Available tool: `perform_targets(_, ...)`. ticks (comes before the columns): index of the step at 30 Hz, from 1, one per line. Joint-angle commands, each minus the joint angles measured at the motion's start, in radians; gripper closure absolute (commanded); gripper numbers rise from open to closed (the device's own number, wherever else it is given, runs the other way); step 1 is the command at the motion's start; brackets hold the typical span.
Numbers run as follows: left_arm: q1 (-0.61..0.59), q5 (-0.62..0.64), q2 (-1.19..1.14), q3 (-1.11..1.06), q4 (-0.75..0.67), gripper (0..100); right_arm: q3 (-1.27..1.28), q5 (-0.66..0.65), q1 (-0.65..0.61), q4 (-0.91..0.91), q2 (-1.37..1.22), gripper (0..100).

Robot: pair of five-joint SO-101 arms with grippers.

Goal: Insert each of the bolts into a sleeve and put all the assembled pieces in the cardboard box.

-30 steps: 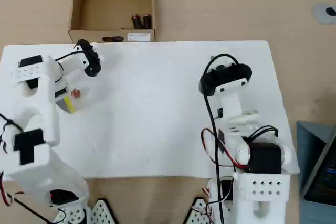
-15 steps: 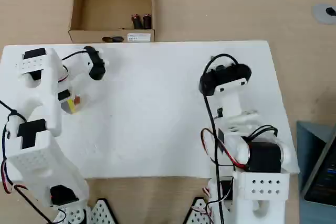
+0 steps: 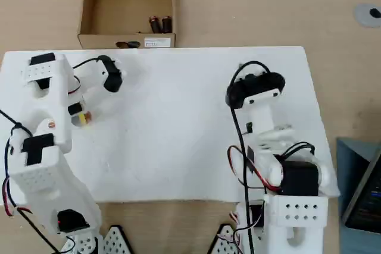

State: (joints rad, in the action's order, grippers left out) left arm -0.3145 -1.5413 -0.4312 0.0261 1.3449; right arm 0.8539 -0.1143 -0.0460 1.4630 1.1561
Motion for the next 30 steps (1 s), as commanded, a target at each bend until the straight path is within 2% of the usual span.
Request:
perform_targets(1,0.002,0.018,0.010,0.215,0.075,100,-0.002,-0.002,0.007,-0.017,0.015,98.8)
perform_targets(4,0.017,0.041,0.021,0.316,0.213,100,-0.005,-0.002,0.007,-0.015,0.016,98.8)
perform_targets(9,0.066,0.172,0.022,0.471,0.399,99,-0.010,-0.002,0.007,-0.015,0.016,98.8)
perform_targets(13,0.077,0.330,0.042,0.562,0.408,99,-0.071,-0.002,0.005,0.006,0.016,98.8)
perform_targets(17,0.083,0.517,0.160,0.583,0.408,99,-0.131,-0.012,0.005,0.043,0.016,98.8)
perform_targets(22,0.123,0.672,0.389,0.514,0.408,100,-0.217,-0.081,0.007,0.120,0.016,98.8)
perform_targets(30,0.207,0.865,0.754,0.170,0.408,100,-0.288,-0.080,0.010,0.140,0.016,98.8)
